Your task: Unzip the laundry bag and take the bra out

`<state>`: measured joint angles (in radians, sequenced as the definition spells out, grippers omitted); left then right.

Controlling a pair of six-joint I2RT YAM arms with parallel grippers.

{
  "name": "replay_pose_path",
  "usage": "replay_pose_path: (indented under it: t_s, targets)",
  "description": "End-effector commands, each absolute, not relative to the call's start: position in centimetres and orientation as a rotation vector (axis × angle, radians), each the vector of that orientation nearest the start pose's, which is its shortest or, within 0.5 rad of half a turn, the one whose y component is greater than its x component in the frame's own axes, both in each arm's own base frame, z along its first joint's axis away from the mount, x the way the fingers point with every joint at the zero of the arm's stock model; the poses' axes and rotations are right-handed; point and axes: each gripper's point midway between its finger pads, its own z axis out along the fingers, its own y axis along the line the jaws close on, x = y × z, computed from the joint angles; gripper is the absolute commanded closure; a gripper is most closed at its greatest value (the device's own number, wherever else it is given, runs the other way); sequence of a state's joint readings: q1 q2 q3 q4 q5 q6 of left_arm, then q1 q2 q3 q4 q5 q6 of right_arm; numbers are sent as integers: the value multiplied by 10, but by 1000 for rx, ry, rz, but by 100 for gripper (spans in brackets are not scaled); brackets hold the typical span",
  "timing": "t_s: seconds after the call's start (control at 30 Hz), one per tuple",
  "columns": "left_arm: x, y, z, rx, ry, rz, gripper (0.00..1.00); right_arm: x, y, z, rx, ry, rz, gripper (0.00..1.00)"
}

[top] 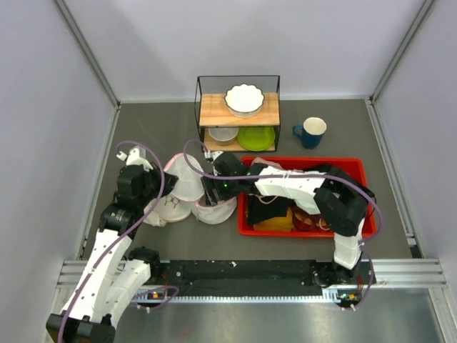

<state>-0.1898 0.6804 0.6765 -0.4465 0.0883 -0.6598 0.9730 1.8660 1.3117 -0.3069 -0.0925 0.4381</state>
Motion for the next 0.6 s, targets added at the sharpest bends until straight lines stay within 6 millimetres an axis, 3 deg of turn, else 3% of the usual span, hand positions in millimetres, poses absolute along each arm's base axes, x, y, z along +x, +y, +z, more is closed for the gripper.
replay_pose_path:
  t_s: [0.0,0.03,0.07,0.1,0.2,0.3,0.33,0.4,0.47,0.57]
  targets:
    - [262,-86,210,-451,1978,-607,100,243,427,83,-722,2415,747,31]
    - [262,-83,211,-459,1969,-596,100,244,431,86,-723,2396,775,42]
    - [262,-82,211,-462,1964,-591,100,243,430,85,-725,2395,775,87]
    - [263,-82,211,-461,1964,-586,100,244,429,96,-714,2375,785,100]
    - [261,-77,209,-479,1973,-559,100,240,425,116,-717,2332,813,100]
    - [260,-76,206,-484,1978,-555,100,238,419,162,-702,2231,855,100]
    - [259,-76,203,-485,1987,-551,100,237,416,187,-707,2169,880,100]
    - [259,-66,198,-523,1995,-486,100,234,413,208,-731,2122,899,100]
    - [257,-64,199,-526,1994,-476,100,228,409,242,-735,2060,944,100]
    - [256,-63,195,-524,1997,-465,100,223,400,277,-707,1988,977,100]
